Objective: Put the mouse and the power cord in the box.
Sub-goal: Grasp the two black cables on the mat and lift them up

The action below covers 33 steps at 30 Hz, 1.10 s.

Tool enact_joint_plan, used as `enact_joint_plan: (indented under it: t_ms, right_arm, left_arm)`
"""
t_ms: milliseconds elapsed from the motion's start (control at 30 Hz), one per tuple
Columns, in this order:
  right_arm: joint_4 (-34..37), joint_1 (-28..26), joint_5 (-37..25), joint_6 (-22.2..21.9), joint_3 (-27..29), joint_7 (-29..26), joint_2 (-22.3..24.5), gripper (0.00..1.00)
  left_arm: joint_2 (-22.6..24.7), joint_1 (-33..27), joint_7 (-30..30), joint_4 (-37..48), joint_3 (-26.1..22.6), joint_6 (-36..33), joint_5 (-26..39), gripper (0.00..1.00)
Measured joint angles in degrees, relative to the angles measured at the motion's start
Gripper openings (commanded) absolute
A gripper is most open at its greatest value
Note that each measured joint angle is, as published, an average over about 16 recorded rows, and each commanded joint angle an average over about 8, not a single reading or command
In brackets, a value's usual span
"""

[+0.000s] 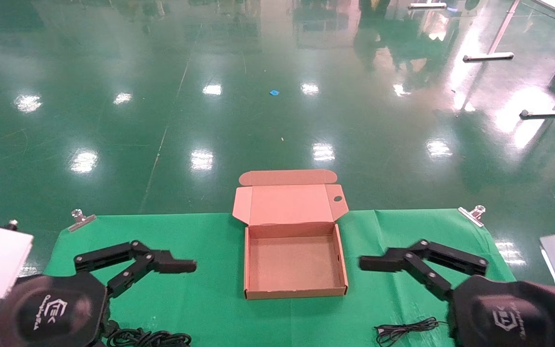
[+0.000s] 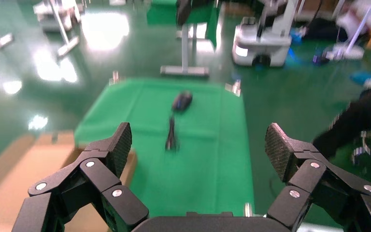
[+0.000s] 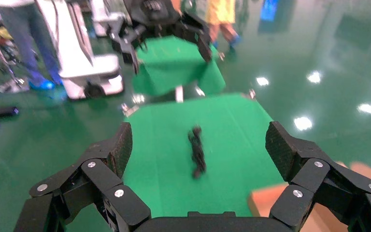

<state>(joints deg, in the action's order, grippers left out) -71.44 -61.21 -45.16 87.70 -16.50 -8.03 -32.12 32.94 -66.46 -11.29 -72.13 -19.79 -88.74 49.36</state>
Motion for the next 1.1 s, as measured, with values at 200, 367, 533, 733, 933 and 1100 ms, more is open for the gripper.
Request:
enact_joint_plan:
  t_ms: [200,367,533,733,933,1100]
  right_arm:
    - [2.30,-0.95,-4.30,1.67,-1.91,3.17,1.83,1.00]
    - [4.88,-2.93,-9.23,2.62,-5.16,6.56,2.78,1.00]
    - [8.76,-6.15,-15.10,2.97,-9.62,10.68,2.67,1.00]
    - [16.23,-11.37,-23.36,2.73,-15.64,17.10,0.46,1.00]
    - [26.84,-17.60,-32.68,1.13,-21.20,25.03,-4.32,1.00]
    - [36.46,-22.29,-40.42,-2.95,-24.92,31.75,-9.33,1.00]
  left_arm:
    - [-0.54,-3.85,0.24,1.81,-4.43,-1.49,5.82,1.00]
    - [-0.38,-7.31,1.47,3.70,-9.46,-2.03,11.04,1.00]
    - [0.55,-11.17,3.51,6.74,-15.39,-2.21,16.24,1.00]
    - [3.08,-15.78,7.43,13.28,-22.54,-2.18,21.79,1.00]
    - [7.62,-19.93,12.90,23.37,-28.85,-1.69,26.90,1.00]
    - [12.50,-22.67,18.40,33.54,-32.72,-0.29,31.11,1.00]
